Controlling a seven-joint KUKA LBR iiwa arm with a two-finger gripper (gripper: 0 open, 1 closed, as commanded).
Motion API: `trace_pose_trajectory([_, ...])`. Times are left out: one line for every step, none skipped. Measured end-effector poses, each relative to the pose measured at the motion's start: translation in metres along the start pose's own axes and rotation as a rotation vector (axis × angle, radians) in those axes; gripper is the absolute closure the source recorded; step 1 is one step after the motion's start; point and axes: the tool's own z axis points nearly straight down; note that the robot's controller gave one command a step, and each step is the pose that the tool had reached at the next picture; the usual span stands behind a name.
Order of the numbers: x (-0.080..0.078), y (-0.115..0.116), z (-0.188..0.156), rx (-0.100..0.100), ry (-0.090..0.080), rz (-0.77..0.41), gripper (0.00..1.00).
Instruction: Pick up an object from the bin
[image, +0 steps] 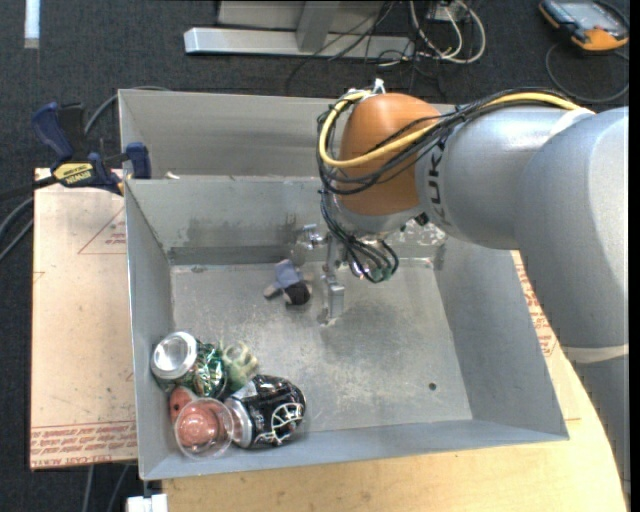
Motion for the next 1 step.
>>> trace_pose_trajectory([0.0004,0.0037,0.0293,0.002,-0.007,-0.043,0.00])
